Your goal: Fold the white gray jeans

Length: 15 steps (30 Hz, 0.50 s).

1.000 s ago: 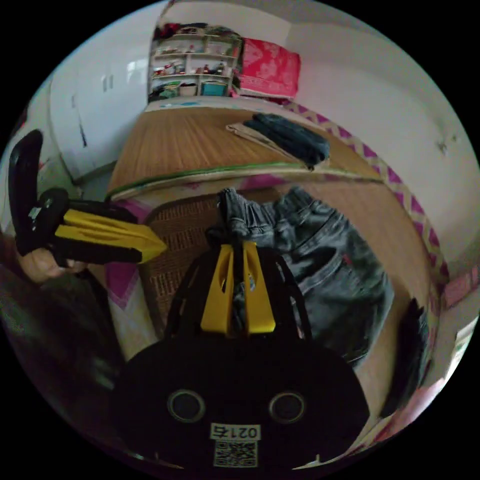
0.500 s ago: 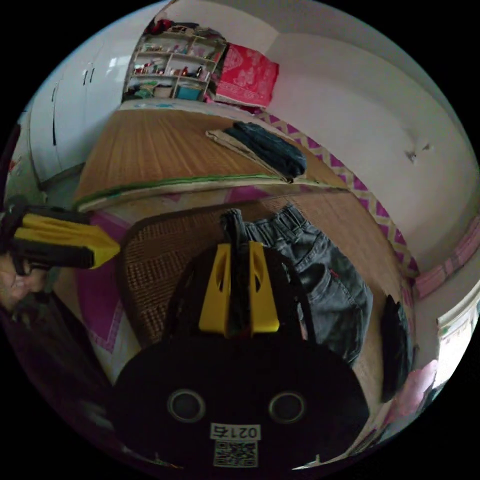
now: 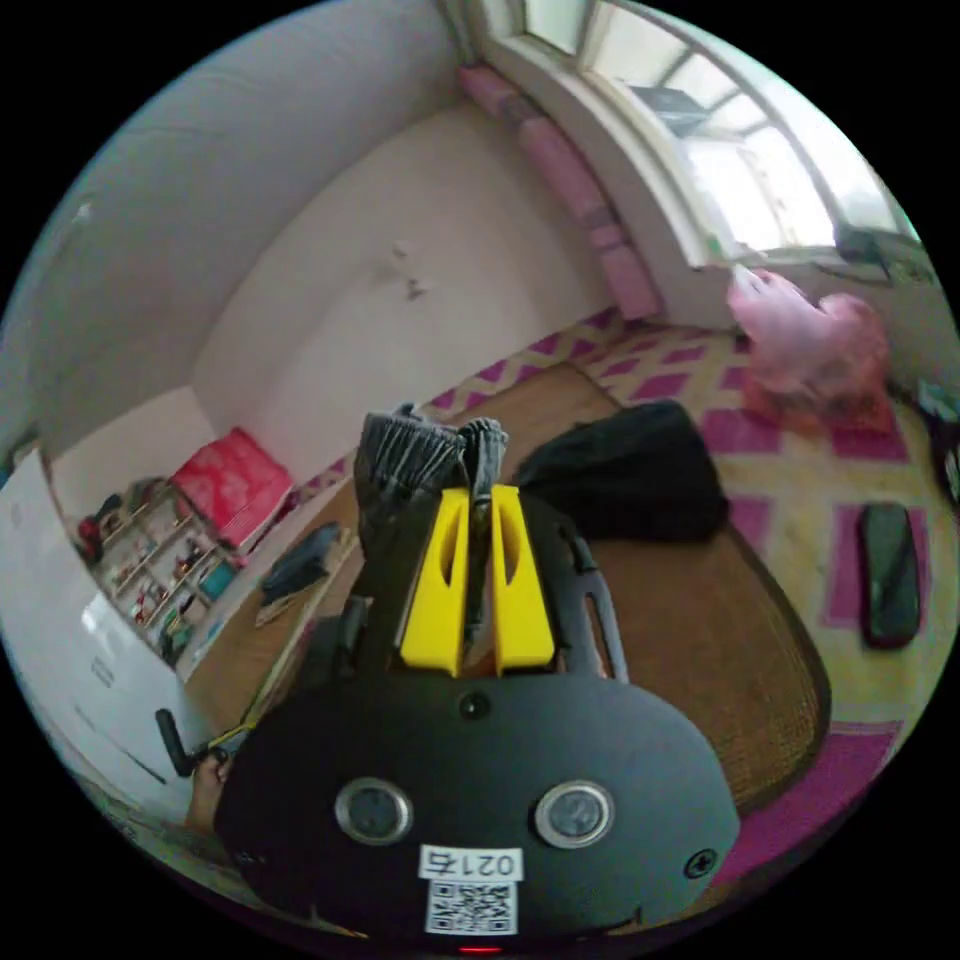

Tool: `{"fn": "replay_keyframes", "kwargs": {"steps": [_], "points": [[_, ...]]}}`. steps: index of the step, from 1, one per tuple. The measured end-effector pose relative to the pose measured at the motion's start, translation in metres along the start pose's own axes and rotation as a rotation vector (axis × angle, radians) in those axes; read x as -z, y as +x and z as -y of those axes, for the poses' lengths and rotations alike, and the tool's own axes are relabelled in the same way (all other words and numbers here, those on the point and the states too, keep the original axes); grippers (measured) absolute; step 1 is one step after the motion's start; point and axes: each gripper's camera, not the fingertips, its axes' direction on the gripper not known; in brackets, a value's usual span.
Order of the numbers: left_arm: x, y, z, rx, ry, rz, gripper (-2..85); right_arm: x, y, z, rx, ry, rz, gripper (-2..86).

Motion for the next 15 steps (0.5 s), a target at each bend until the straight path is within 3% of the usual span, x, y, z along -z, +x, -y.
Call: {"fn": "replay_keyframes", "kwargs": {"steps": [5,6,10,13,15], "points": [[-0.032,0.043,0.027,-0.118,-0.049,-0.043,-0.7,-0.066,0.181,0.001,-0.301,-0.282,-0.106,2.9],[-0.04,0.056,0.034,-0.167,-0.064,-0.052,-0.5,-0.062,0.201,-0.001,-0.35,-0.26,-0.065,3.0],[-0.063,0.099,0.057,-0.317,-0.095,-0.062,2.3,-0.038,0.202,0.026,-0.324,-0.199,-0.003,3.7],[-0.092,0.14,0.076,-0.448,-0.116,-0.056,6.7,-0.05,0.219,0.038,-0.353,-0.28,-0.046,5.3],[-0.123,0.169,0.088,-0.532,-0.15,-0.051,7.8,-0.036,0.231,0.046,-0.366,-0.268,0.033,7.2]]}}
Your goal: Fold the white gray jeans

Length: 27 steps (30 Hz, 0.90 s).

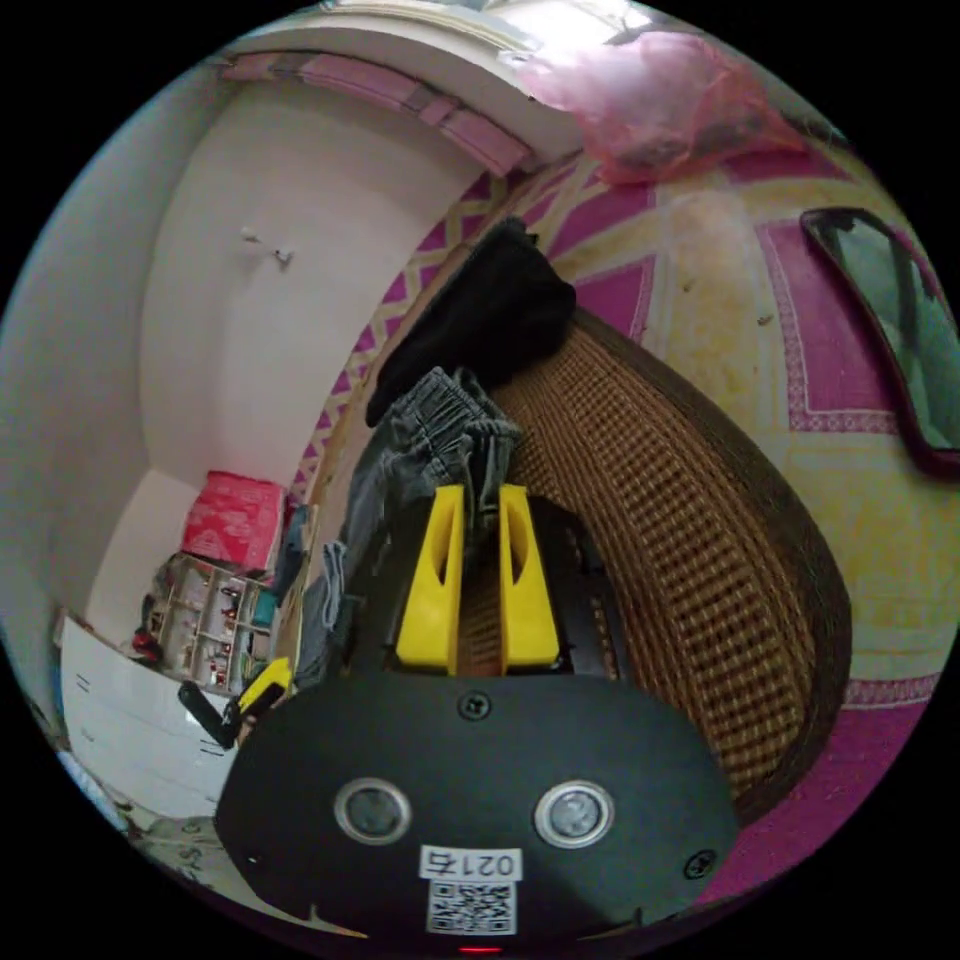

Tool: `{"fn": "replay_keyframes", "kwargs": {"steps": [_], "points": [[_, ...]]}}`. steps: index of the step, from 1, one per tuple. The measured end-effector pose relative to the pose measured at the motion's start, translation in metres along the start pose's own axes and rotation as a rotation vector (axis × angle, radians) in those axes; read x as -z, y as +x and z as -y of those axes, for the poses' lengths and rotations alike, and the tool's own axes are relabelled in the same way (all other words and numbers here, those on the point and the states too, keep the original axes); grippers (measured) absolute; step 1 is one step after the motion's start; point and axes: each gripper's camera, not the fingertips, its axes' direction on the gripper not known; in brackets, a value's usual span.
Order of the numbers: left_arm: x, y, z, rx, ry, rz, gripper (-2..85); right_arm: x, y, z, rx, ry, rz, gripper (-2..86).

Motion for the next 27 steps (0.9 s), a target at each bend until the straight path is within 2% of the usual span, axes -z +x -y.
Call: {"fn": "replay_keyframes", "kwargs": {"steps": [3,6,10,14,17,21,25,27], "points": [[-0.037,0.017,0.026,-0.099,-0.049,0.049,8.7,0.044,-0.04,-0.016,0.146,0.118,-0.13,7.9],[-0.066,0.025,0.039,-0.186,-0.11,0.101,9.2,0.06,-0.094,-0.048,0.339,0.15,-0.244,7.9],[-0.078,0.004,0.046,-0.152,-0.142,0.115,7.6,0.062,-0.132,-0.083,0.44,0.133,-0.185,7.4],[-0.073,-0.043,0.044,-0.057,-0.125,0.049,2.0,0.053,-0.16,-0.116,0.492,0.09,-0.105,6.4],[-0.034,-0.113,0.027,0.173,0.045,-0.126,0.1,0.042,-0.176,-0.135,0.514,0.053,-0.072,6.0],[0.084,-0.239,-0.024,0.435,0.337,-0.204,-0.7,0.037,-0.193,-0.159,0.516,0.041,-0.024,4.8],[0.19,-0.353,-0.095,0.576,0.476,-0.097,-0.9,0.036,-0.202,-0.183,0.498,0.061,-0.001,3.5],[0.242,-0.424,-0.154,0.697,0.509,0.037,-0.9,0.029,-0.206,-0.199,0.481,0.053,0.03,3.7]]}}
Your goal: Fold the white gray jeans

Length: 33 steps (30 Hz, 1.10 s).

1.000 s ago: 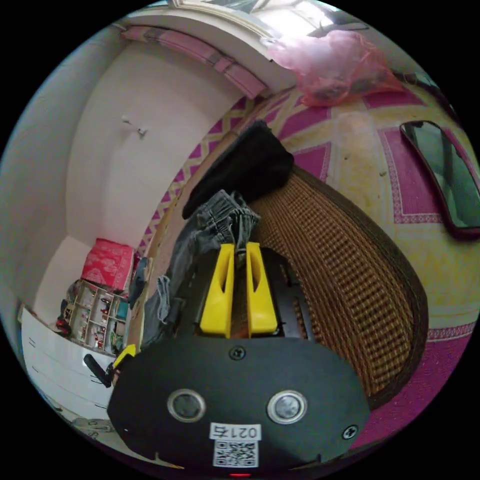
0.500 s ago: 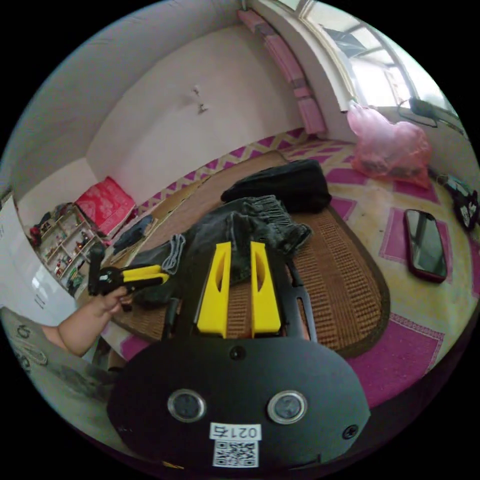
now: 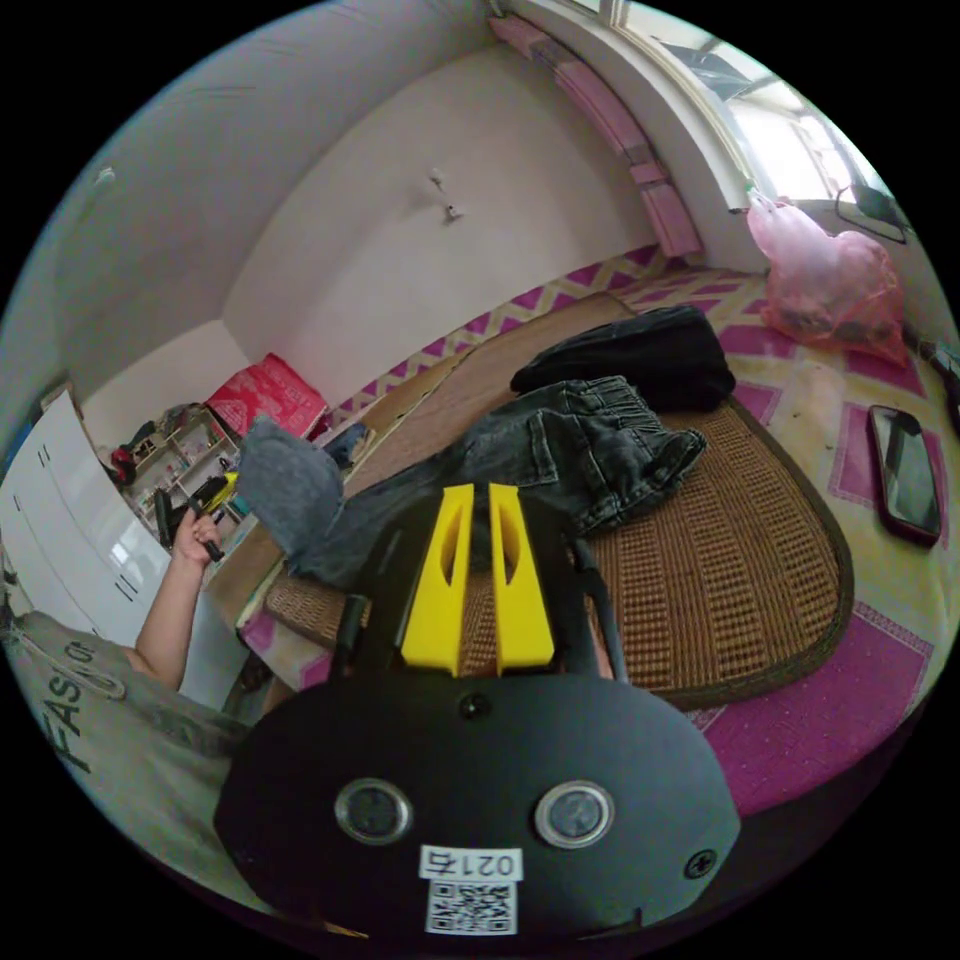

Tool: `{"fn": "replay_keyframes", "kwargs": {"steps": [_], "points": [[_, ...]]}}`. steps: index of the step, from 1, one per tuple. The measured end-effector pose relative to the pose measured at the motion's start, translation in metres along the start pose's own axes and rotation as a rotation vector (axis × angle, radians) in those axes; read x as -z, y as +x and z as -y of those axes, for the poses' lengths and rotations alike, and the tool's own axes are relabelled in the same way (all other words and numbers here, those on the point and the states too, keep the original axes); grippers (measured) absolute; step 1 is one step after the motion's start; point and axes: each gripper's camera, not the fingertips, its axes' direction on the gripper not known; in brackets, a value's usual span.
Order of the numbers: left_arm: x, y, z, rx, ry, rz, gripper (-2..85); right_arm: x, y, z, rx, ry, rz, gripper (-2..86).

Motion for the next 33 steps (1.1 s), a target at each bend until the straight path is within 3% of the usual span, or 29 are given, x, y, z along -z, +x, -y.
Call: {"fn": "replay_keyframes", "kwargs": {"steps": [5,8,20,25,31,33], "points": [[0.065,-0.178,0.006,0.262,0.032,0.245,-0.9,-0.036,-0.031,-0.037,0.022,-0.042,-0.002,6.6],[0.056,-0.258,-0.007,0.408,-0.075,0.196,-0.9,-0.071,-0.054,-0.052,0.079,-0.099,-0.021,7.9],[0.032,-0.315,0.026,0.322,-0.162,0.214,0.2,-0.257,-0.131,-0.015,0.613,-0.268,-0.334,7.4],[0.067,-0.242,0.037,0.051,0.067,0.375,0.2,-0.352,-0.14,-0.002,0.878,-0.451,-0.375,8.2],[-0.045,-0.158,0.057,-0.36,-0.286,0.124,6.9,-0.446,-0.141,0.004,0.969,-0.68,-0.307,9.1],[-0.096,-0.134,0.055,-0.484,-0.427,0.091,9.0,-0.462,-0.142,0.0,0.96,-0.742,-0.275,4.1]]}}
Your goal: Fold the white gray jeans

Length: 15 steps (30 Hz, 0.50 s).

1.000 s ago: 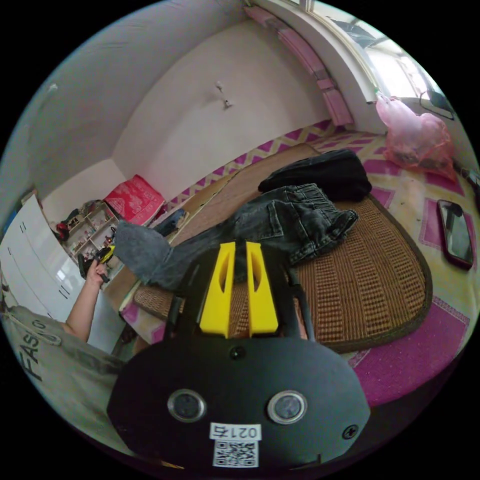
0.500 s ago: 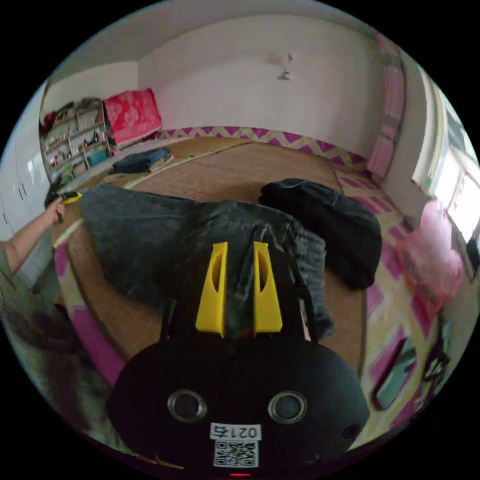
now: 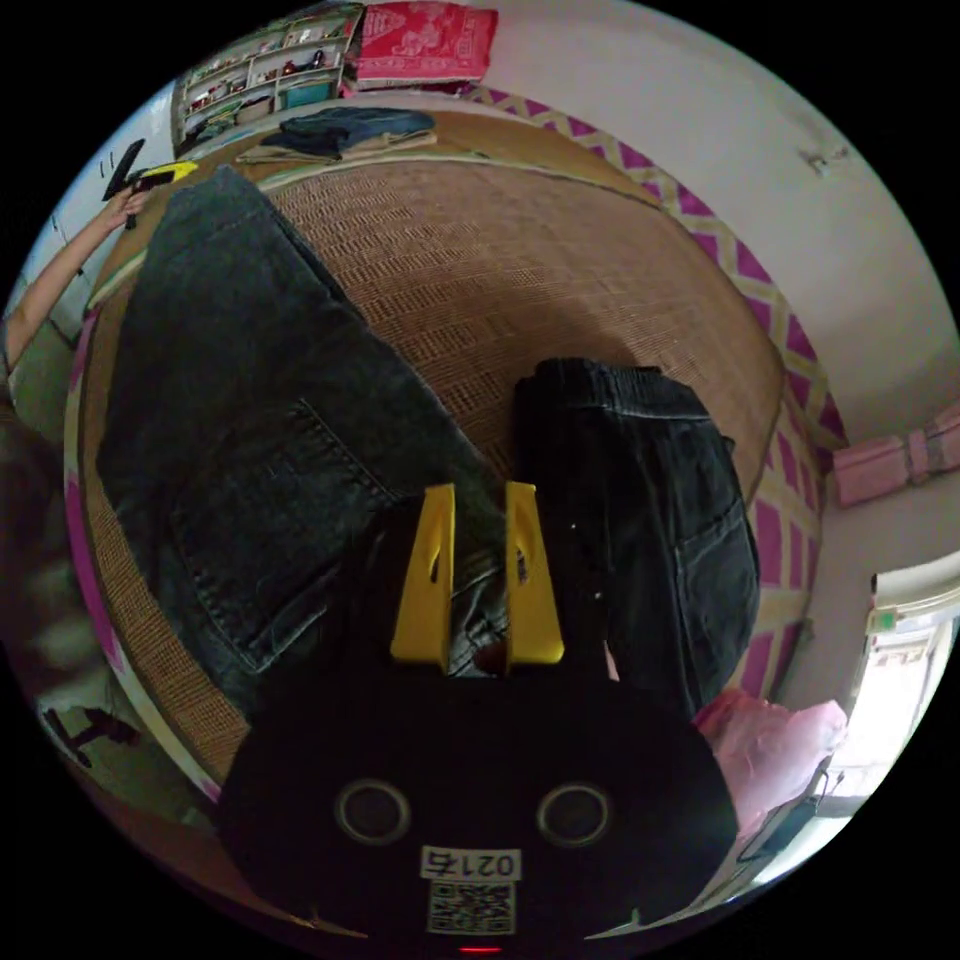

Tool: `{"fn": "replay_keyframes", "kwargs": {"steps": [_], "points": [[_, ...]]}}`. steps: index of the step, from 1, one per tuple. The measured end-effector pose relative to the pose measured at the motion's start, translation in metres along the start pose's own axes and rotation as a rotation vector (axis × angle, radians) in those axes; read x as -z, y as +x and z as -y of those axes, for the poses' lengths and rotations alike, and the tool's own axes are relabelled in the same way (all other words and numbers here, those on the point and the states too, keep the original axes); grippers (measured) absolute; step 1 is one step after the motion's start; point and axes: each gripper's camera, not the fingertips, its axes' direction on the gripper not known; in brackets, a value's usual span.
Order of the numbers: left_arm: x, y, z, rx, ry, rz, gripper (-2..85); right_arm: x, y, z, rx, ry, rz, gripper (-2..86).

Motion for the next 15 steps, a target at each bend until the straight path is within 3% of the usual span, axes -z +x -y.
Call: {"fn": "replay_keyframes", "kwargs": {"steps": [3,10,12,15], "points": [[-0.038,0.019,0.024,-0.111,-0.096,0.024,10.2,0.01,-0.016,-0.004,0.021,0.054,-0.02,-0.1],[-0.083,0.043,0.056,-0.232,-0.224,0.082,9.7,0.04,-0.037,-0.031,-0.051,0.198,0.029,-0.9],[-0.092,0.052,0.056,-0.28,-0.279,0.087,5.2,0.047,-0.047,-0.035,-0.064,0.215,0.024,-0.9],[-0.077,0.062,0.051,-0.288,-0.21,0.095,-0.2,0.057,-0.059,-0.038,-0.069,0.224,0.011,-0.9]]}}
